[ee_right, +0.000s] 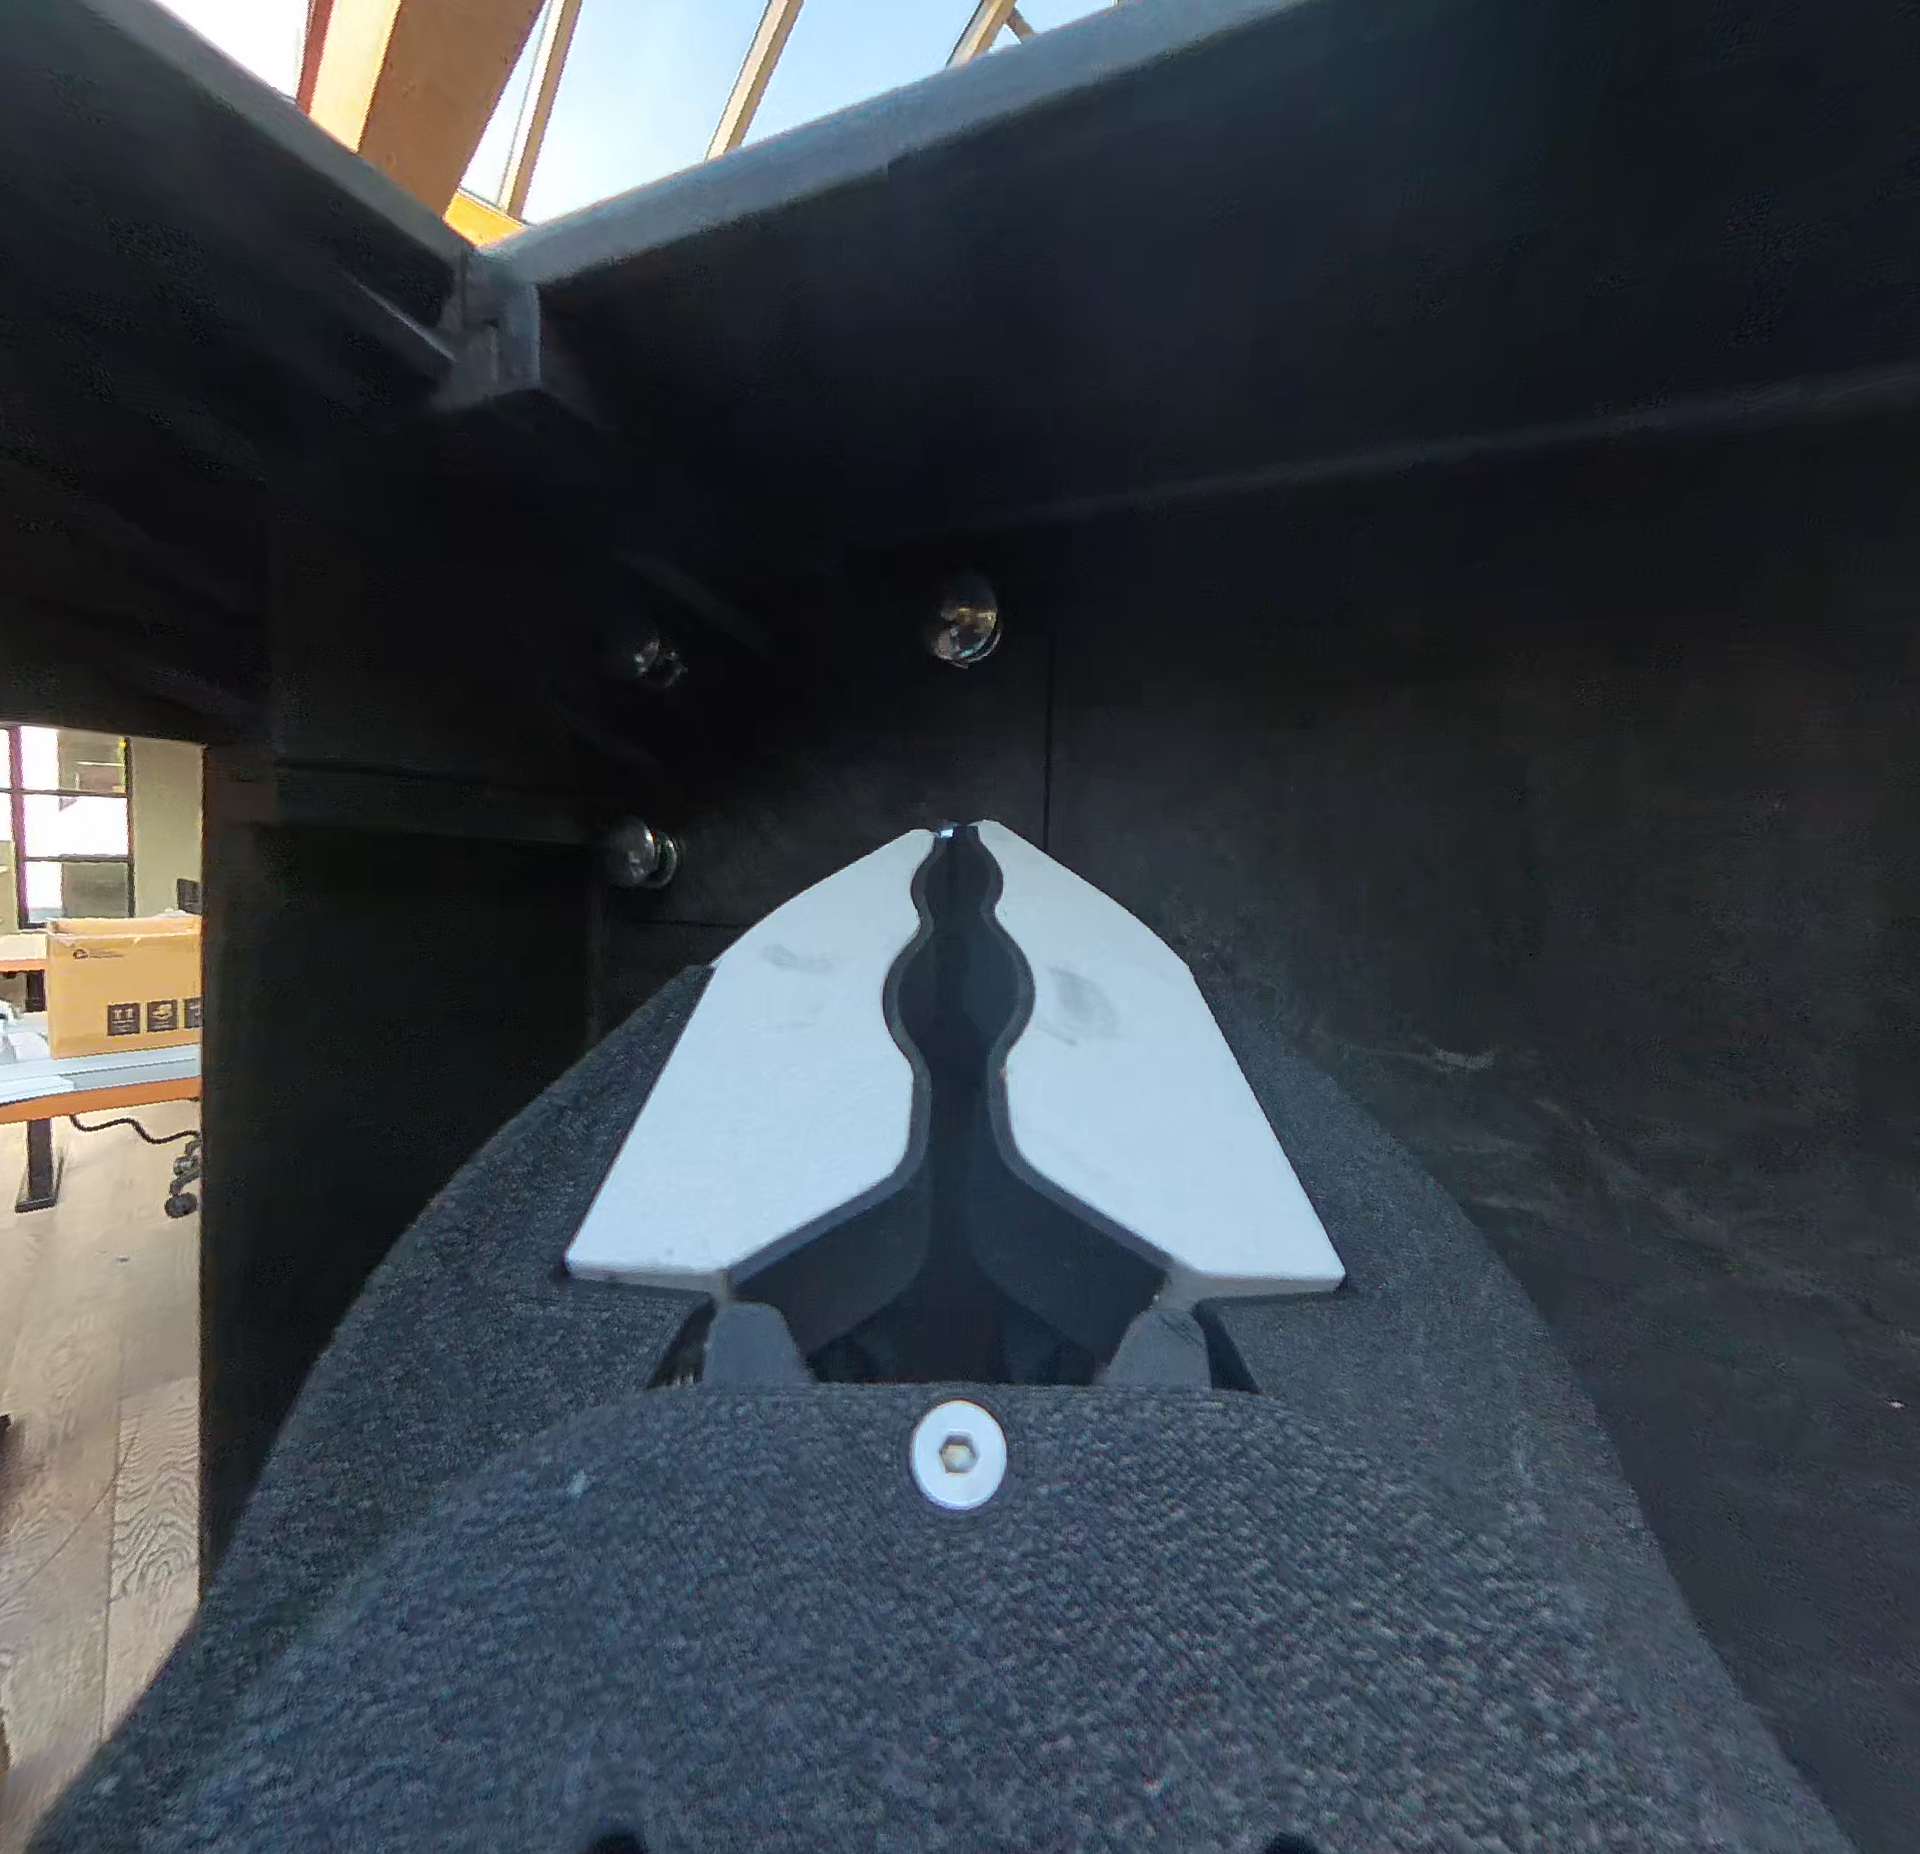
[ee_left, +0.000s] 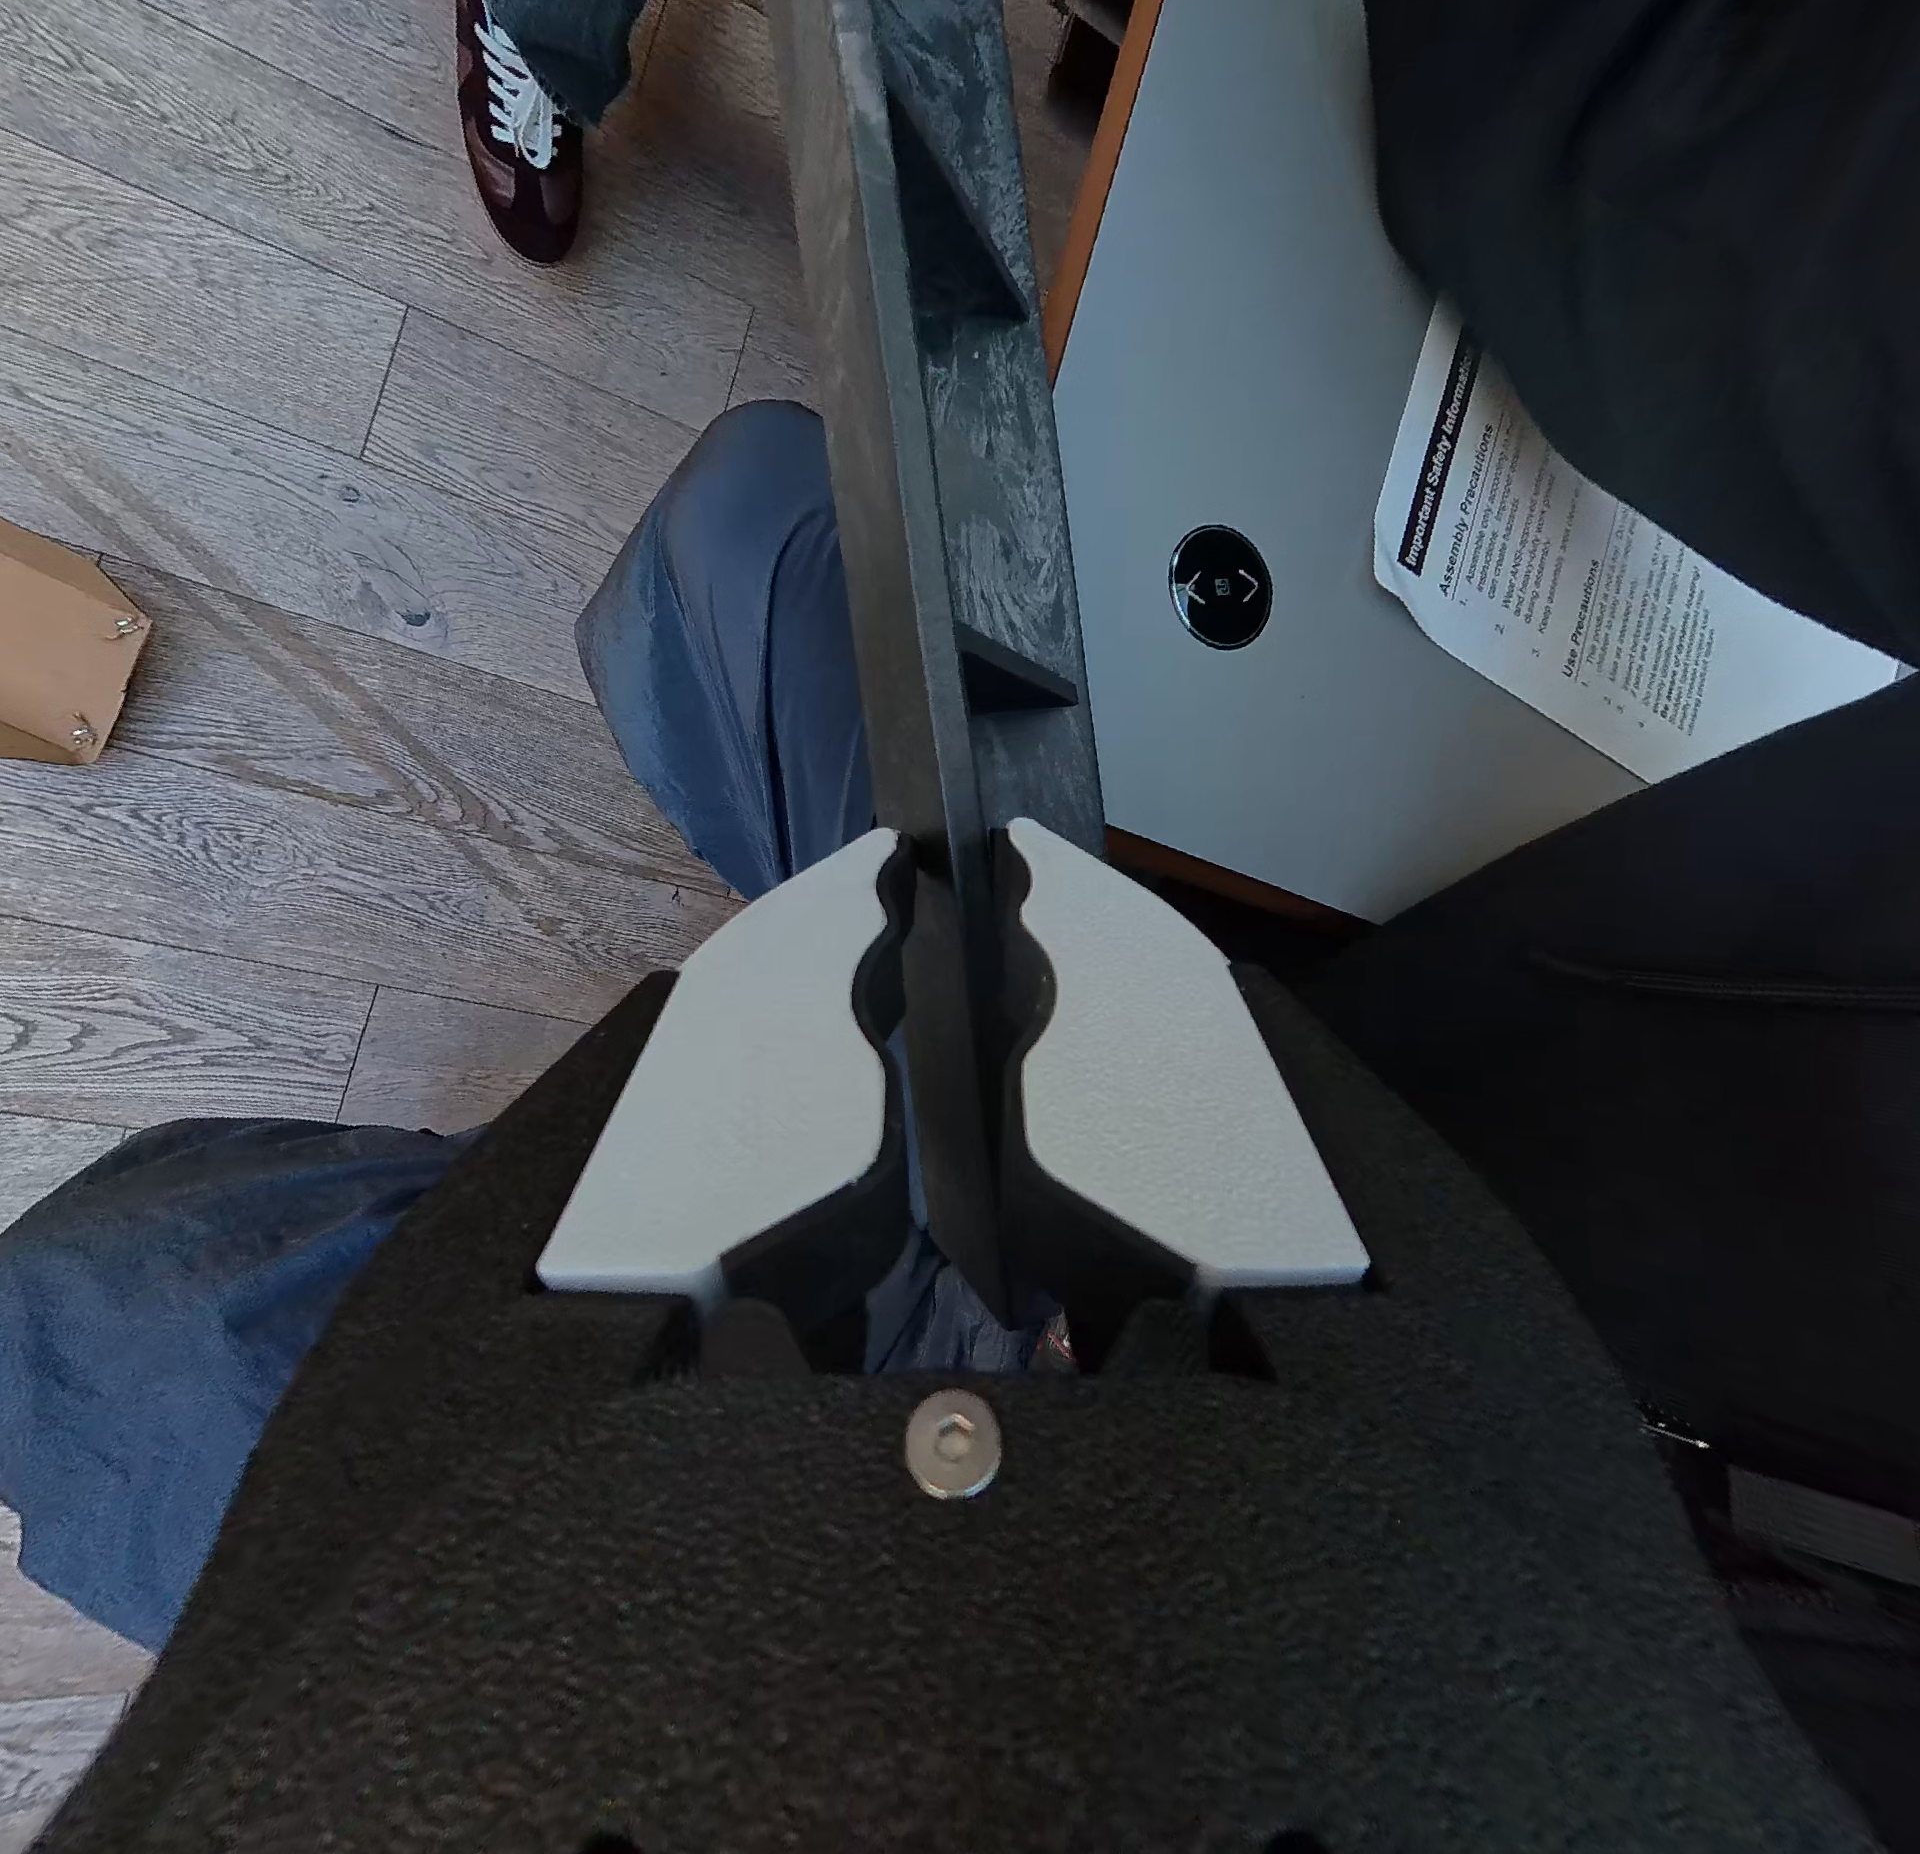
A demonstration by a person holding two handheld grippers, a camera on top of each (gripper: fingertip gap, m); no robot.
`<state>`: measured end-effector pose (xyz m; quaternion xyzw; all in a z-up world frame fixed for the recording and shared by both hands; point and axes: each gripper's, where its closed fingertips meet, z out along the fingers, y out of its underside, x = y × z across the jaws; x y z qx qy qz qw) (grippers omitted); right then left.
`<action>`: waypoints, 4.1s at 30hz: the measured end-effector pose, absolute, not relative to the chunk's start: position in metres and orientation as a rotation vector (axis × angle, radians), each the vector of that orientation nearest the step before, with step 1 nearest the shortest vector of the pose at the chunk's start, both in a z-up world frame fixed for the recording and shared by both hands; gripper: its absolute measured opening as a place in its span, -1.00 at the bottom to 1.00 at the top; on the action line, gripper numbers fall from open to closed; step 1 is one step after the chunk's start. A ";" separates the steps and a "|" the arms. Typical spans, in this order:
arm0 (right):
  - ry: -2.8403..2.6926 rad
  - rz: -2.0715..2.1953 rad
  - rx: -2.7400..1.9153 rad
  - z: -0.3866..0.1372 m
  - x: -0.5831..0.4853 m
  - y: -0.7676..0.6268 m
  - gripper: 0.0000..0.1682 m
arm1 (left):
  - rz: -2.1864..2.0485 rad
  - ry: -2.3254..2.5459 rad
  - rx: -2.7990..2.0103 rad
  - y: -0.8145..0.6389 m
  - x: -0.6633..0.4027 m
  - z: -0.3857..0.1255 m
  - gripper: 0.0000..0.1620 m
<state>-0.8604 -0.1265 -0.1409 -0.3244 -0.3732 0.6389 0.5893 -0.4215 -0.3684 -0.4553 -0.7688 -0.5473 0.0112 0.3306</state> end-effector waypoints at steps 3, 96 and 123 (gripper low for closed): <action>-0.869 1.474 -0.754 -0.139 -0.861 -0.127 -1.00 | 0.034 -1.433 -2.016 -0.368 -0.422 -0.455 -0.82; -0.953 1.370 -0.487 -0.150 -0.856 -0.201 -1.00 | 0.023 -1.435 -1.942 -0.369 -0.423 -0.454 -0.82; -0.761 1.380 -0.718 -0.146 -0.862 -0.127 -0.98 | 0.025 -1.435 -1.940 -0.369 -0.423 -0.453 -0.82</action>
